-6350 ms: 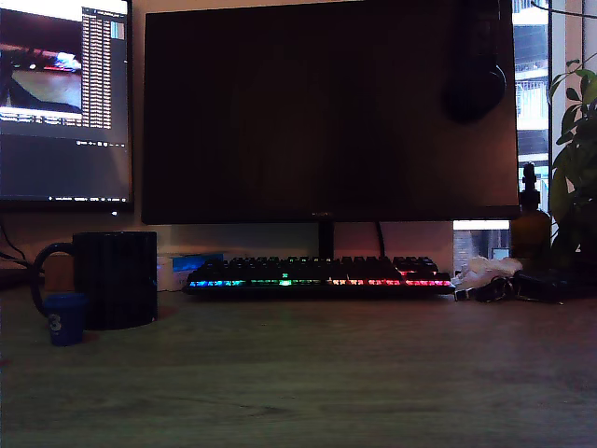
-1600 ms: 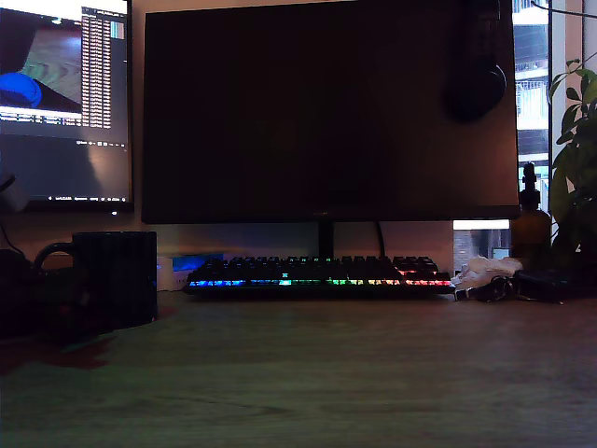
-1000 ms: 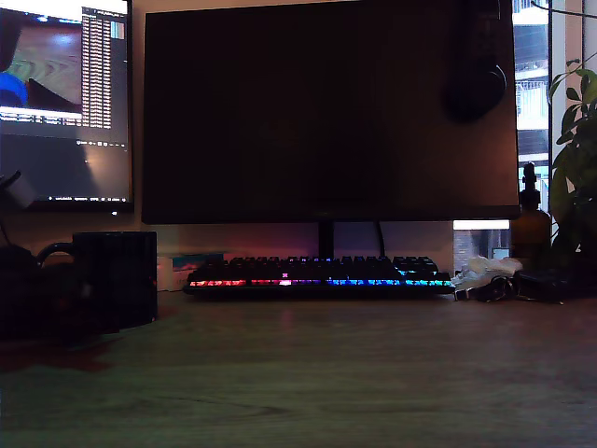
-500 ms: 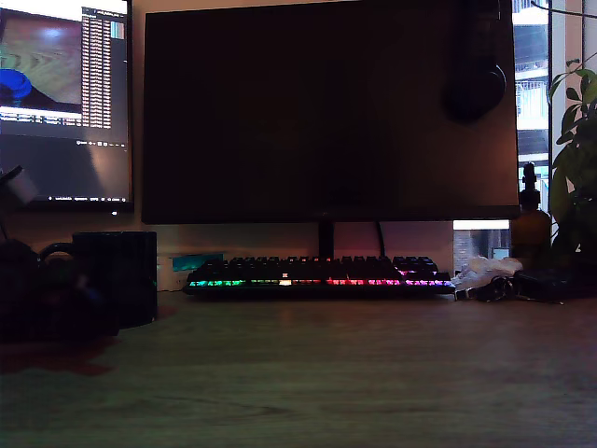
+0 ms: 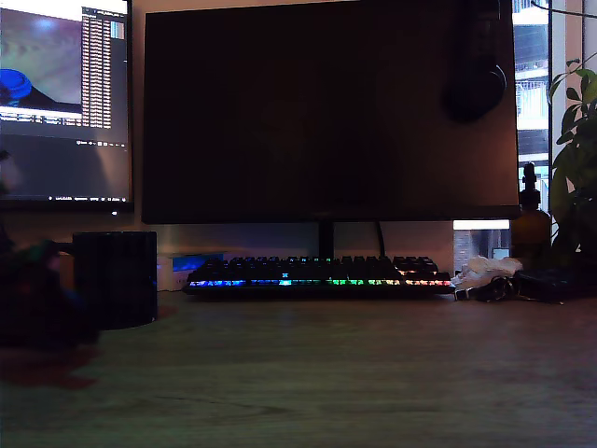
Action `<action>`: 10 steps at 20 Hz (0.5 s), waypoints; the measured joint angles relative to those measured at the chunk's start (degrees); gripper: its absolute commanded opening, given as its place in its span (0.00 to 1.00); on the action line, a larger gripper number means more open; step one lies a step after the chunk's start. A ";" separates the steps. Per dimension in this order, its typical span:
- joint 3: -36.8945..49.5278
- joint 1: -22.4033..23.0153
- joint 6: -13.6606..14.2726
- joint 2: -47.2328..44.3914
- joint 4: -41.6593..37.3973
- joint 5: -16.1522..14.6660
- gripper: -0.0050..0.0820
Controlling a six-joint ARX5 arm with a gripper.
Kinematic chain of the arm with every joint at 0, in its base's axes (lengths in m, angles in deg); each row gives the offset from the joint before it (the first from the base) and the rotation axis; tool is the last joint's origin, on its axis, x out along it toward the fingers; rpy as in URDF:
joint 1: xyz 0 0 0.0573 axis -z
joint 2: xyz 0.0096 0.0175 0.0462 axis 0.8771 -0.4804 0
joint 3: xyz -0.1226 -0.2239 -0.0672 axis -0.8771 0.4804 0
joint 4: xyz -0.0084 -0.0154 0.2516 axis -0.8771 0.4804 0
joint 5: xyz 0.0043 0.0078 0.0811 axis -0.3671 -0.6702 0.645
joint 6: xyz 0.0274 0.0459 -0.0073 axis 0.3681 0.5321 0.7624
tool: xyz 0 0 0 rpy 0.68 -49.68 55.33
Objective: Pick up the coffee capsules on the table and drop them inside the coffee cup
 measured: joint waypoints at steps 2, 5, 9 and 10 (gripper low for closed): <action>0.11 0.00 -0.17 5.68 2.36 -0.02 0.27; 0.09 0.00 -0.94 13.88 5.68 0.02 0.27; -0.77 0.00 -1.01 20.39 13.14 0.22 0.27; -1.77 0.00 -1.01 21.27 15.19 0.22 0.27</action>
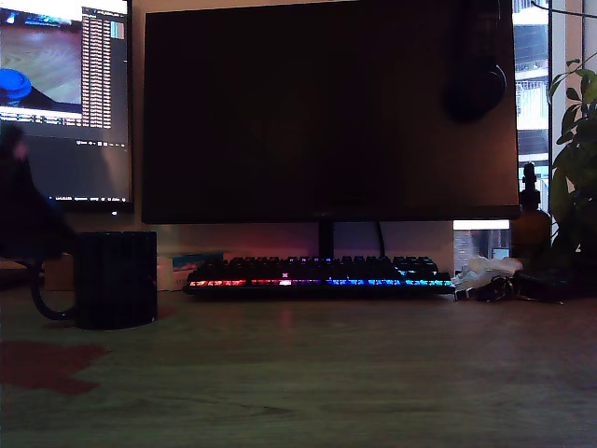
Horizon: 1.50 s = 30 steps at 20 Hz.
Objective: Pick up the coffee capsules on the table and drop them inside the coffee cup
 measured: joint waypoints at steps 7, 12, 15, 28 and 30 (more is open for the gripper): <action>-14.49 0.00 0.09 1.36 6.32 3.69 0.27; -24.24 0.00 0.66 -1.57 12.66 4.46 0.27; -32.74 0.00 1.16 -7.74 18.03 5.44 0.27; -45.05 0.00 3.32 -29.94 26.75 9.60 0.27; -45.05 0.00 3.43 -31.91 27.02 9.97 0.27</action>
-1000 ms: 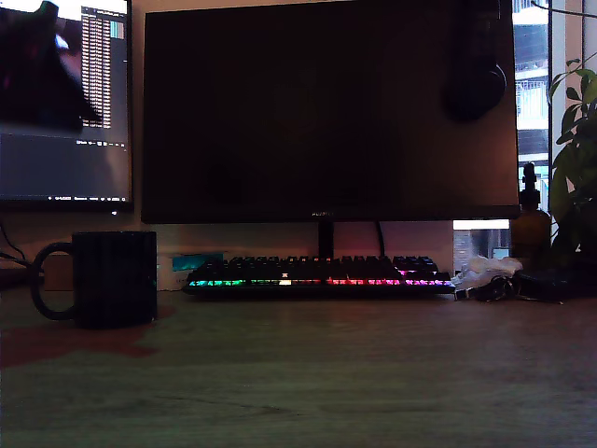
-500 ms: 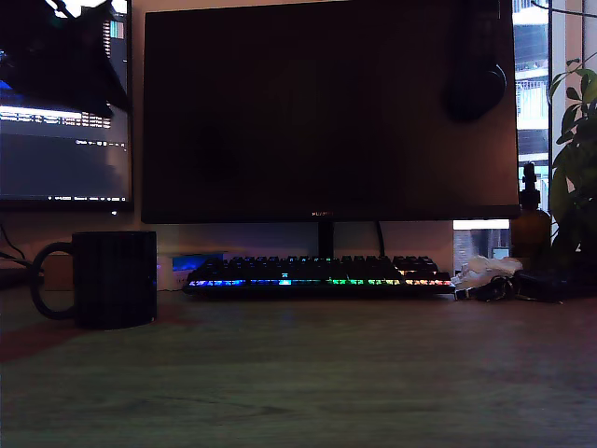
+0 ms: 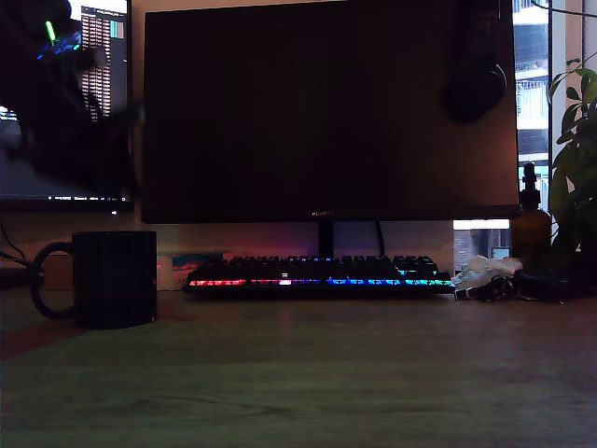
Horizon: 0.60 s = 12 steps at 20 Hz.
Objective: Pick up the coffee capsules on the table and drop them inside the coffee cup
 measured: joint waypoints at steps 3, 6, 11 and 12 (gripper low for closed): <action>0.00 -0.22 0.17 -0.57 0.63 0.52 0.27; 0.00 -0.87 0.55 -0.57 1.62 0.57 0.27; 0.00 -1.25 0.72 -0.57 4.20 0.66 0.27; 0.00 -1.29 0.72 -0.57 4.28 0.66 0.27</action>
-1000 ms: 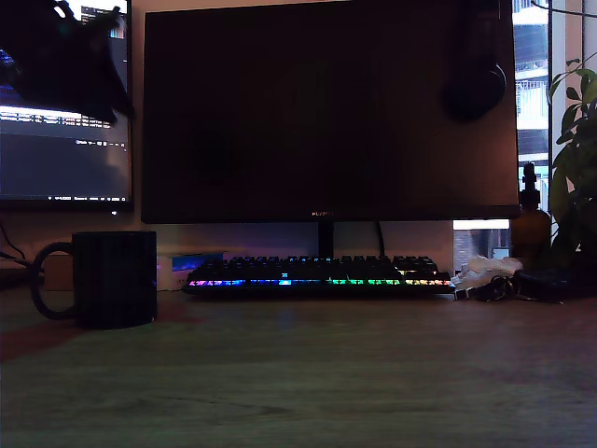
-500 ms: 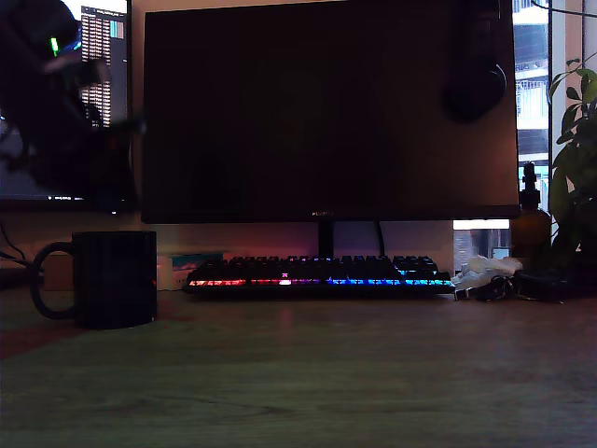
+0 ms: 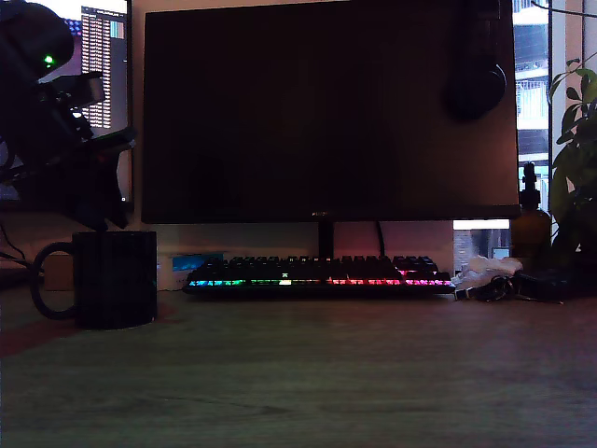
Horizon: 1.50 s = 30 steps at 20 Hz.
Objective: Pick up the coffee capsules on the table and drop them inside the coffee cup
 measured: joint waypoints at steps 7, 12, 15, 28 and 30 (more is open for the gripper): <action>0.00 -0.07 0.00 0.00 0.22 0.02 0.27; 0.00 -0.28 0.00 0.00 -0.07 0.02 0.27; 0.00 -0.37 0.00 0.00 -0.04 0.02 0.27; 0.00 -0.37 0.44 0.02 -0.76 -3.65 0.61; 0.00 -0.39 0.37 0.15 1.22 -5.66 0.39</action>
